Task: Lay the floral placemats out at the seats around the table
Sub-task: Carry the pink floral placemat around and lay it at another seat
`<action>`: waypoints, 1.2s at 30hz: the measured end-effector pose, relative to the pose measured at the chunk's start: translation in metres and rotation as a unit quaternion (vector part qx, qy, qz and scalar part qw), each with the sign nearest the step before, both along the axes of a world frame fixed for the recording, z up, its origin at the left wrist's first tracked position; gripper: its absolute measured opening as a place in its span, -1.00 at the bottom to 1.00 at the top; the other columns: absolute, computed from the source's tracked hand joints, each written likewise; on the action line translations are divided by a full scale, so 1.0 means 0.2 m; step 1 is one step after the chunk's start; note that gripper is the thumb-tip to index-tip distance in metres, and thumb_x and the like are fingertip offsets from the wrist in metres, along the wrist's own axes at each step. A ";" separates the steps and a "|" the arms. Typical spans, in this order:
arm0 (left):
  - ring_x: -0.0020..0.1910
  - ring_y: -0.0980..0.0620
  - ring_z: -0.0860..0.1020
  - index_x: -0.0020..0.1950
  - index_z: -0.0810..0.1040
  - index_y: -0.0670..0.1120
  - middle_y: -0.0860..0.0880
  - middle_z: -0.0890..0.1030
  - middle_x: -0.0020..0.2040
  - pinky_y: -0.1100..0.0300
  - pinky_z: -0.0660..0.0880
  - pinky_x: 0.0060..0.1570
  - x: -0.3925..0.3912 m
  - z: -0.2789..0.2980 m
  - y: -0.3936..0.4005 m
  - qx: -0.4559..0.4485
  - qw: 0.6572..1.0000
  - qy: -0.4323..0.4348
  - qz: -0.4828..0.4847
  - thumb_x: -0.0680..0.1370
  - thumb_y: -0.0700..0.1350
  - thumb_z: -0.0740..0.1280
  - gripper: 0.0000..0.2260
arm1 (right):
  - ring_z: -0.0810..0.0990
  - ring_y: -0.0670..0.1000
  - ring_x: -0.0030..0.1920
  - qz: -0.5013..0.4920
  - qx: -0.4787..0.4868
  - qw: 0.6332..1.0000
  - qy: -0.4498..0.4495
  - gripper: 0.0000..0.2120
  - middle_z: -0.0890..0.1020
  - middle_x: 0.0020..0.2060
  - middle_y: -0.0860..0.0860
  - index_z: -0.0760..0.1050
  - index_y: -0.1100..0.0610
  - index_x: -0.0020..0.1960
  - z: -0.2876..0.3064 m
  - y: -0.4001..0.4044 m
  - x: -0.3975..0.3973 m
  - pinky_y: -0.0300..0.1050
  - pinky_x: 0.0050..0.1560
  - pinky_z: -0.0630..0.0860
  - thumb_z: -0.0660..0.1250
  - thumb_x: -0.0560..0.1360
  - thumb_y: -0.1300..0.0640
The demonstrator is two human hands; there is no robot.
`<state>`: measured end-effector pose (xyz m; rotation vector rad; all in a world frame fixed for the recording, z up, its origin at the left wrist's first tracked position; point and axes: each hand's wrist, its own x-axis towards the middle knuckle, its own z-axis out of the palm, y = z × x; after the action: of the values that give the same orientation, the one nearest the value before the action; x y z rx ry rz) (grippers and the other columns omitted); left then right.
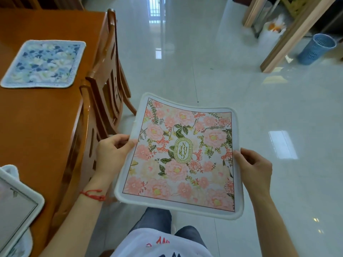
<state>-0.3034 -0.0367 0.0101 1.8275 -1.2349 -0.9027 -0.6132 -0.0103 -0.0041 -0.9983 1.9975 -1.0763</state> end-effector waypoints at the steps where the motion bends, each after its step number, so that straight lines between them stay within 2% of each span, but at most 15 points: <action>1: -0.21 0.02 0.61 -0.07 0.63 -0.11 0.01 0.64 -0.20 0.19 0.54 -0.24 0.00 -0.01 -0.07 -0.001 1.000 0.001 0.001 0.44 -0.16 0.40 -0.90 | 0.61 -0.16 -0.31 -0.003 0.000 1.000 0.000 -0.95 0.64 -0.27 -0.13 0.61 0.06 -0.12 -0.01 -0.07 0.00 -0.18 -0.18 0.56 0.40 0.42 0.15; 4: -0.21 -0.01 0.62 -0.06 0.64 -0.14 -0.06 0.65 -0.20 0.12 0.57 -0.18 0.01 -0.02 -0.30 -0.007 1.000 0.014 0.009 0.44 -0.18 0.41 -0.90 | 0.58 -0.25 -0.34 -0.008 -0.007 1.000 -0.002 -0.94 0.64 -0.29 -0.14 0.60 0.01 -0.15 0.00 -0.30 0.01 -0.20 -0.18 0.53 0.40 0.42 0.16; 5: -0.24 0.04 0.62 -0.07 0.64 -0.14 -0.06 0.65 -0.21 0.16 0.57 -0.19 0.01 -0.02 -0.38 -0.008 1.000 0.014 0.010 0.44 -0.18 0.41 -0.90 | 0.58 -0.27 -0.35 -0.010 -0.007 1.000 -0.003 -0.94 0.64 -0.29 -0.14 0.60 0.01 -0.16 0.01 -0.38 0.01 -0.21 -0.18 0.53 0.39 0.42 0.16; 8: -0.36 0.25 0.58 -0.09 0.62 -0.12 0.04 0.62 -0.26 0.44 0.49 -0.37 0.01 0.00 -0.62 -0.010 1.000 0.025 0.014 0.44 -0.20 0.40 -0.93 | 0.59 -0.26 -0.34 -0.011 -0.012 1.000 -0.007 -0.93 0.64 -0.28 -0.14 0.59 -0.01 -0.16 0.04 -0.62 0.02 -0.24 -0.21 0.53 0.39 0.42 0.16; 9: -0.36 0.25 0.58 -0.09 0.62 -0.12 0.06 0.61 -0.26 0.45 0.48 -0.39 0.01 0.01 -0.69 -0.011 1.000 0.025 0.013 0.44 -0.20 0.40 -0.93 | 0.59 -0.27 -0.34 -0.011 -0.014 1.000 -0.008 -0.93 0.64 -0.28 -0.14 0.59 0.00 -0.15 0.05 -0.69 0.03 -0.25 -0.22 0.52 0.39 0.42 0.16; 13: -0.25 0.07 0.61 -0.04 0.62 -0.13 0.04 0.63 -0.22 0.22 0.52 -0.28 0.01 0.04 -0.99 0.000 1.000 0.020 0.018 0.45 -0.17 0.39 -0.89 | 0.57 -0.29 -0.35 -0.009 -0.012 1.000 -0.013 -0.95 0.63 -0.27 -0.14 0.59 0.02 -0.15 0.06 -0.99 0.04 -0.29 -0.23 0.48 0.38 0.43 0.16; 16: -0.23 0.03 0.62 -0.04 0.62 -0.11 0.03 0.63 -0.21 0.17 0.53 -0.24 -0.01 0.04 -1.19 0.006 0.999 0.023 0.028 0.45 -0.16 0.39 -0.89 | 0.60 -0.20 -0.29 0.000 -0.012 1.000 -0.008 -0.95 0.63 -0.27 -0.15 0.59 0.03 -0.14 0.07 -1.21 0.02 -0.29 -0.22 0.48 0.37 0.44 0.15; 22: -0.24 0.04 0.61 -0.04 0.63 -0.15 0.03 0.63 -0.21 0.20 0.53 -0.26 -0.08 -0.01 -1.61 0.005 0.999 0.017 0.050 0.45 -0.19 0.39 -0.88 | 0.61 -0.17 -0.27 0.026 -0.010 1.000 -0.004 -0.88 0.63 -0.27 -0.15 0.56 -0.06 -0.21 0.05 -1.70 -0.06 -0.23 -0.19 0.51 0.37 0.43 0.15; 26: -0.35 0.19 0.57 -0.06 0.64 -0.16 0.05 0.62 -0.25 0.42 0.49 -0.36 -0.15 -0.04 -1.93 -0.010 0.998 -0.005 0.068 0.43 -0.19 0.41 -0.88 | 0.62 -0.11 -0.22 0.044 -0.013 0.999 -0.011 -0.87 0.63 -0.27 -0.14 0.56 -0.06 -0.21 0.05 -2.06 -0.14 -0.21 -0.18 0.52 0.37 0.43 0.16; 31: -0.39 0.13 0.57 -0.08 0.63 -0.14 0.01 0.62 -0.26 0.44 0.49 -0.39 -0.22 -0.01 -2.27 -0.008 0.995 0.003 0.097 0.43 -0.21 0.40 -0.91 | 0.61 -0.10 -0.24 0.075 -0.007 0.997 -0.011 -0.89 0.63 -0.28 -0.13 0.57 -0.03 -0.20 0.09 -2.51 -0.21 -0.21 -0.19 0.50 0.37 0.43 0.17; 33: -0.33 0.05 0.57 -0.08 0.63 -0.17 -0.02 0.61 -0.27 0.46 0.48 -0.39 -0.24 -0.01 -2.41 -0.006 0.994 0.001 0.108 0.44 -0.22 0.40 -0.91 | 0.61 -0.10 -0.23 0.089 -0.003 0.996 -0.008 -0.92 0.63 -0.28 -0.13 0.58 0.00 -0.18 0.09 -2.67 -0.22 -0.22 -0.18 0.50 0.37 0.43 0.17; 36: -0.32 0.04 0.56 -0.08 0.63 -0.20 -0.06 0.61 -0.28 0.48 0.46 -0.38 -0.24 -0.02 -2.59 -0.005 0.992 -0.006 0.123 0.43 -0.22 0.41 -0.90 | 0.62 -0.09 -0.23 0.108 -0.003 0.994 -0.008 -0.93 0.64 -0.27 -0.11 0.58 0.01 -0.16 0.09 -2.88 -0.20 -0.21 -0.17 0.52 0.36 0.44 0.16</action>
<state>-0.3515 -0.5544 0.0057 1.9280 -0.9911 -0.7467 -0.6532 -0.5871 0.0143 -1.1747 1.8261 -0.9704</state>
